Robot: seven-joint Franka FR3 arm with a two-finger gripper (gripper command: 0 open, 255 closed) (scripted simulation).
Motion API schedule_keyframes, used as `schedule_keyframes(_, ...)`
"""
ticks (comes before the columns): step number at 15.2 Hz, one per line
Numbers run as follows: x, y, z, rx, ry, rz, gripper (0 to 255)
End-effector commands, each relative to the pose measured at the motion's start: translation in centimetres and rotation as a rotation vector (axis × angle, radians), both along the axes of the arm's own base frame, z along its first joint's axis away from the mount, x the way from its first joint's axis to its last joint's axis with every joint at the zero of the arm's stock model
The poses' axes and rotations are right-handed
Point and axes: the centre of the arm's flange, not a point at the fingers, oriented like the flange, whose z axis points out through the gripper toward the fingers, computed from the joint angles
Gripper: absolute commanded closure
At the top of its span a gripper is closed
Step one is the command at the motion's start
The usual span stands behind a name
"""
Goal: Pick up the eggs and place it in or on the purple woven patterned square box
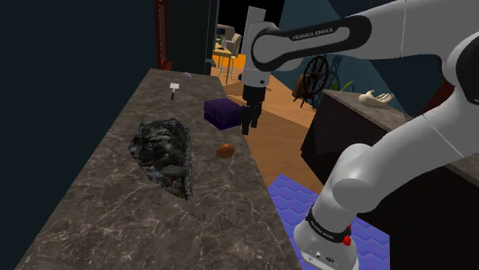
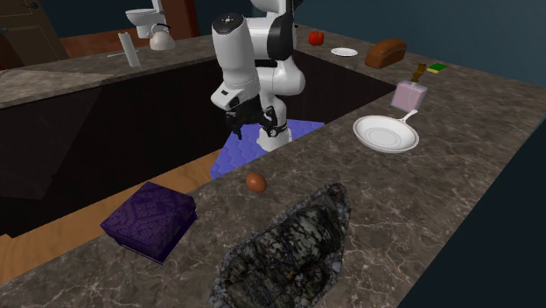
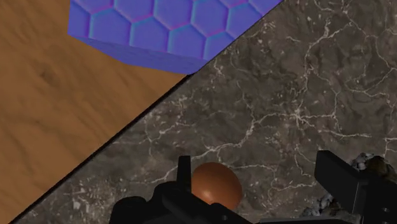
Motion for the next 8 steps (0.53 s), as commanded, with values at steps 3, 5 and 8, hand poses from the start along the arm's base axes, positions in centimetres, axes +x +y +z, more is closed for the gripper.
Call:
schedule_keyframes(3, 3.4, 0.2, -4.1, 0.013, -0.008, 0.067, 0)
schedule_keyframes(5, 5.2, 0.5, -6.1, 0.020, -0.011, 0.100, 0)
schedule_keyframes(8, 7.8, 1.1, -9.0, 0.030, -0.016, 0.149, 0)
